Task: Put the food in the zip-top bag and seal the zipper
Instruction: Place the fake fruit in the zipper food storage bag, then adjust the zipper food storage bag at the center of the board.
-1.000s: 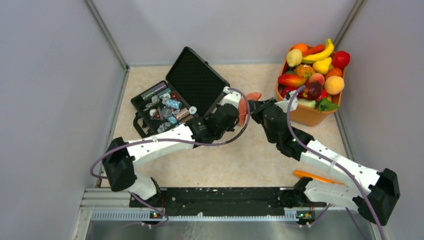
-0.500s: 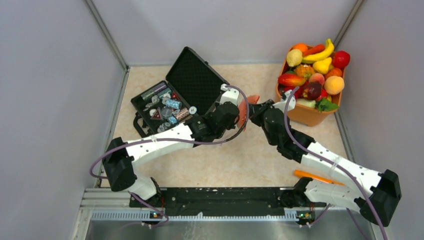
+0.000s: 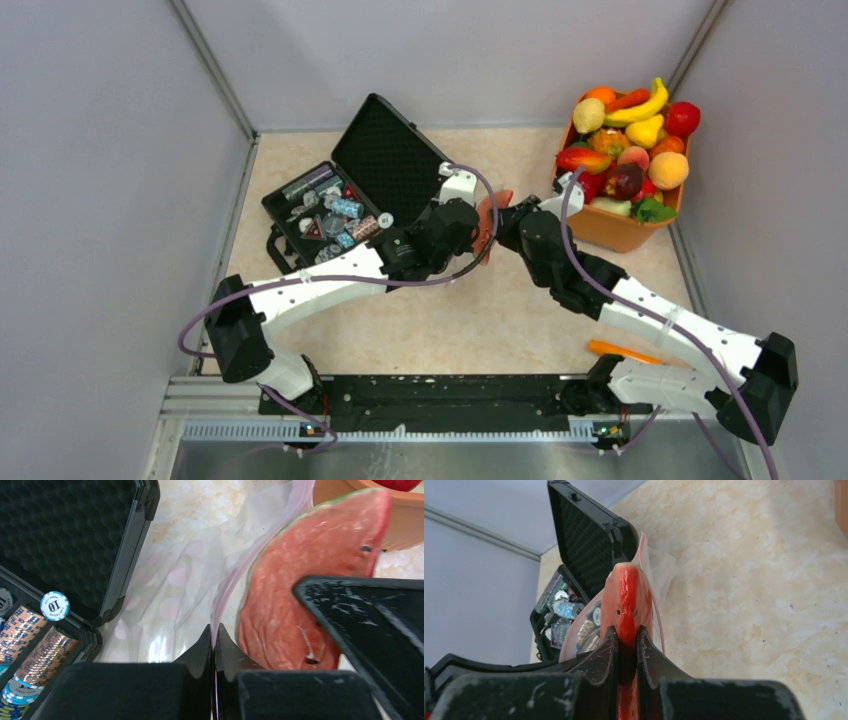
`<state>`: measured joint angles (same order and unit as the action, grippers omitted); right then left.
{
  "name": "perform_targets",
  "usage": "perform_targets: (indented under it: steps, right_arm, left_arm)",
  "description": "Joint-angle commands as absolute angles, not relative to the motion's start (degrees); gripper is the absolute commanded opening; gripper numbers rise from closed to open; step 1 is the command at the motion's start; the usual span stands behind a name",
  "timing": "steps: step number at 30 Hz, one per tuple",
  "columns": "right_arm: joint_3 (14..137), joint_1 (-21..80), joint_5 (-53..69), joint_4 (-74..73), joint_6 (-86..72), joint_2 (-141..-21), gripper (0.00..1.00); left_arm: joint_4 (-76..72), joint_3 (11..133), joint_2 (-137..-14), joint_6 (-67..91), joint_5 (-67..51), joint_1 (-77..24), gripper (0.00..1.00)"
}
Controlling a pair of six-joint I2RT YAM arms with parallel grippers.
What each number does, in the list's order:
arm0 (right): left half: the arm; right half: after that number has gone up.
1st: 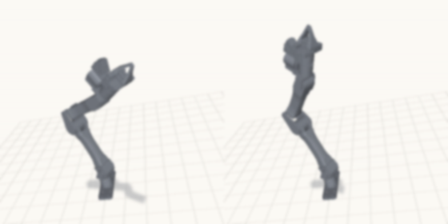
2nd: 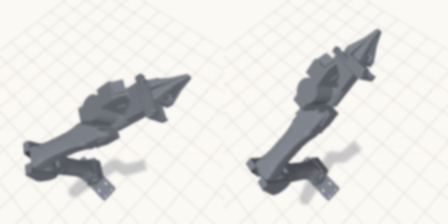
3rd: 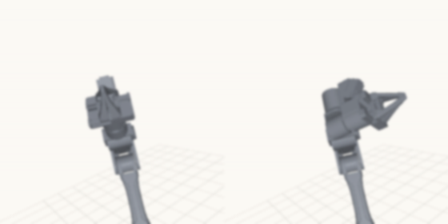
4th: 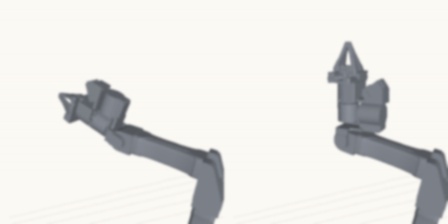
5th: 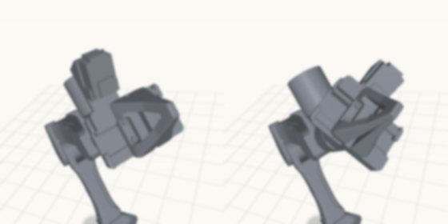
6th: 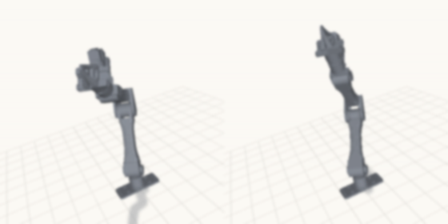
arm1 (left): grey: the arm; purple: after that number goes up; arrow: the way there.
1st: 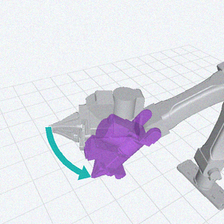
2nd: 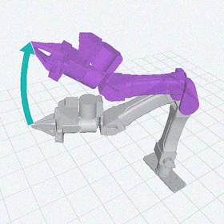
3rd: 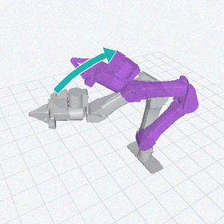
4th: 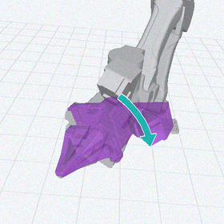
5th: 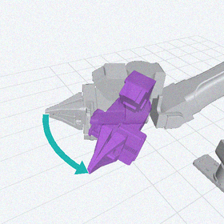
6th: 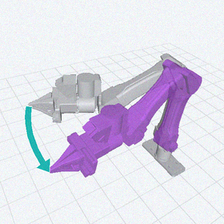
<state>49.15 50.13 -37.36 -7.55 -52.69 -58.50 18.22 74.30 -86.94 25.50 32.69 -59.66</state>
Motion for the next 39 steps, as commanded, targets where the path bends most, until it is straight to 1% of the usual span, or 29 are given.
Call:
perform_targets:
  steps: [1,4,9,12,16,17,19,20,21,23,28,29,30,31,33,39]
  right_arm:
    - [55.45,50.68,-40.21,-15.19,-55.12,-63.11,0.0]
    - [54.35,50.64,-45.01,-17.23,-60.8,-63.81,0.0]
    - [51.2,50.66,-49.31,-7.16,-62.85,-61.04,0.0]
    - [51.48,50.64,-47.07,-2.99,-58.61,-61.84,0.0]
    - [52.79,50.68,-42.81,-4.58,-56.64,-64.46,0.0]
    - [52.95,50.68,-42.2,-5.18,-55.86,-64.92,0.04]
    - [52.64,50.67,-41.71,-5.55,-55.62,-64.89,0.17]
    - [52.26,50.65,-41.24,-4.95,-55.29,-64.41,0.21]
    - [51.63,50.65,-40.52,-3.3,-54.11,-63.89,0.23]
    - [51.08,50.69,-38.63,-0.97,-51.84,-62.78,0.33]
    - [50.01,50.68,-32.67,4.51,-47.75,-59.14,0.34]
    - [50.54,50.65,-32.67,3.11,-48.04,-58.43,0.37]
    - [51.14,50.63,-32.41,1.5,-48.34,-57.97,0.47]
    - [51.68,50.63,-31.84,0.69,-47.42,-57.65,0.52]
    - [52.52,50.63,-31.24,-1.85,-46.22,-56.72,0.54]
    - [52.78,50.66,-31.98,-4.74,-42.6,-52.11,0.53]
  left_arm:
    - [16.81,76.19,-86.53,26.29,33.53,-59.56,0.0]
    - [16.42,76.31,-86.14,25.69,31.54,-59.58,0.0]
    - [16.74,75.87,-85.81,25.6,27.08,-59.64,0.0]
    - [17.39,76.71,-85.71,25.17,26.59,-59.61,0.0]
    - [17.07,77.9,-85.11,24.11,27.11,-59.66,0.0]
    - [17.12,78.22,-84.93,23.82,27.46,-59.6,0.0]
    - [17.14,78.57,-84.64,23.65,27.79,-59.49,0.0]
    - [17.14,78.68,-84.6,23.57,27.58,-59.38,0.0]
    - [17.14,79.01,-84.53,23.62,27.09,-59.38,0.0]
    - [17.06,79.5,-84.46,23.6,26.16,-59.36,0.0]
    - [17.4,79.5,-84.23,23.97,26.0,-58.25,0.0]
    - [17.22,79.15,-84.02,24.42,25.97,-57.94,0.0]
    - [16.96,78.78,-83.71,24.65,25.94,-57.78,0.0]
    - [16.81,78.39,-83.48,24.82,25.84,-57.56,0.0]
    - [16.79,78.11,-83.14,25.31,25.55,-56.96,0.0]
    - [16.74,77.8,-81.81,24.98,24.93,-55.94,0.0]
